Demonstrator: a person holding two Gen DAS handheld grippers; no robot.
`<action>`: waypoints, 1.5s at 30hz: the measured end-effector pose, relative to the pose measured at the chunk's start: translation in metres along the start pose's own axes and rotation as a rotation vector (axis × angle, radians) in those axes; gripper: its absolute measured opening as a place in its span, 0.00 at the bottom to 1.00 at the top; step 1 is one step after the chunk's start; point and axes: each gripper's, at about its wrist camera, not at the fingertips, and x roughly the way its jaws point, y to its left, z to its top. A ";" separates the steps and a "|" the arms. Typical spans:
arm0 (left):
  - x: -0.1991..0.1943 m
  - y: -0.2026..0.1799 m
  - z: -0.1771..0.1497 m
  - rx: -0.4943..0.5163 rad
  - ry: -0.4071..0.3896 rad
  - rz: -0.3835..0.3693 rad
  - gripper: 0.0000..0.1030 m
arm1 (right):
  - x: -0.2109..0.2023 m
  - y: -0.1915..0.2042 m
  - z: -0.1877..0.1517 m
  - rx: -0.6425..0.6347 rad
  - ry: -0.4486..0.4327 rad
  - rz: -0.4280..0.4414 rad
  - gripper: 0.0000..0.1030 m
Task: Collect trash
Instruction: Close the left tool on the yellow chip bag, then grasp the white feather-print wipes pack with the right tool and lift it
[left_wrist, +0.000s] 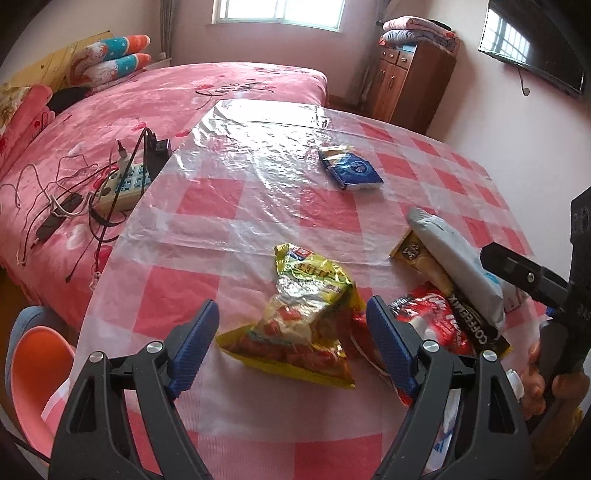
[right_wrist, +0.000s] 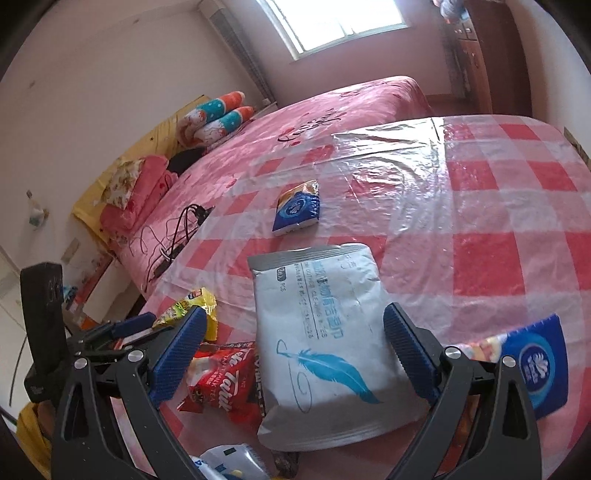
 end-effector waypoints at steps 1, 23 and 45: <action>0.003 0.001 0.001 0.001 0.003 0.002 0.80 | 0.002 0.000 0.001 -0.005 0.008 -0.001 0.92; 0.021 -0.007 0.001 0.012 -0.012 -0.038 0.48 | 0.028 0.001 0.001 -0.105 0.071 -0.127 0.92; 0.003 0.004 -0.010 -0.045 -0.063 -0.067 0.38 | 0.032 0.002 -0.001 -0.108 0.069 -0.152 0.75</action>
